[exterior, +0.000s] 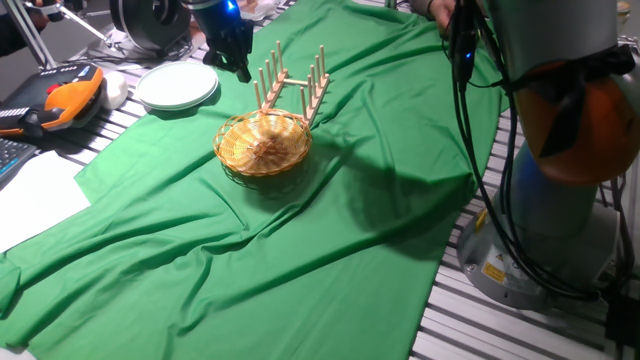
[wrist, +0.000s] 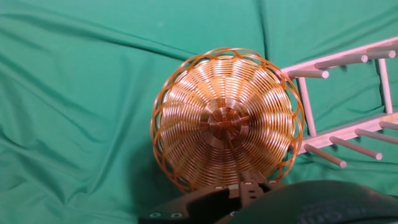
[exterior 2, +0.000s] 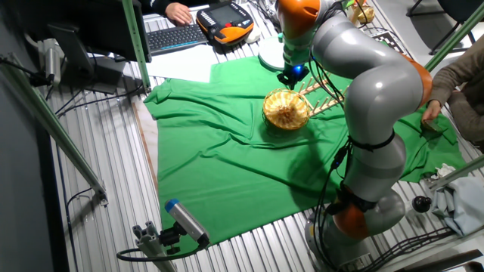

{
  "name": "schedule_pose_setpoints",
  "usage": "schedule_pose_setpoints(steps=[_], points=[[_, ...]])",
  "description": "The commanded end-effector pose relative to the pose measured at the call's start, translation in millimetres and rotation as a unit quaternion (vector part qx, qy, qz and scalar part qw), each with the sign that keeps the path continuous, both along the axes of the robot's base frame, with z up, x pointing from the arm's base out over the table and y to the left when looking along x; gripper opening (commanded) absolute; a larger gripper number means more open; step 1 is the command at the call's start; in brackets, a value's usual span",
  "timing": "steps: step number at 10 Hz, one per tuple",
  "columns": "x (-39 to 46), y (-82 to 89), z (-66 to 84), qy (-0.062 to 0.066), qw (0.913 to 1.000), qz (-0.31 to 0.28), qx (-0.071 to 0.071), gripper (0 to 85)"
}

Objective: Take the dish off the dish rack

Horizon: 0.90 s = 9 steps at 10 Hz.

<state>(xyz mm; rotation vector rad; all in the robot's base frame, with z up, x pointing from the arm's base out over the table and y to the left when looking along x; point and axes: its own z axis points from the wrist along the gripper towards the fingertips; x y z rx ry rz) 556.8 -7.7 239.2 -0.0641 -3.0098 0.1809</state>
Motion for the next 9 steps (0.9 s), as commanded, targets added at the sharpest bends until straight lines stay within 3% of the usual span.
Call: schedule_pose_setpoints(steps=[1,5,9], points=[[0.2,0.0,-0.3,0.000,1.0000,0.002,0.001,0.0],[0.5,-0.5,-0.6,0.001,1.0000,0.001,0.008,0.0],[0.7,-0.6,-0.6,0.010,0.9999,-0.005,0.010,0.0]])
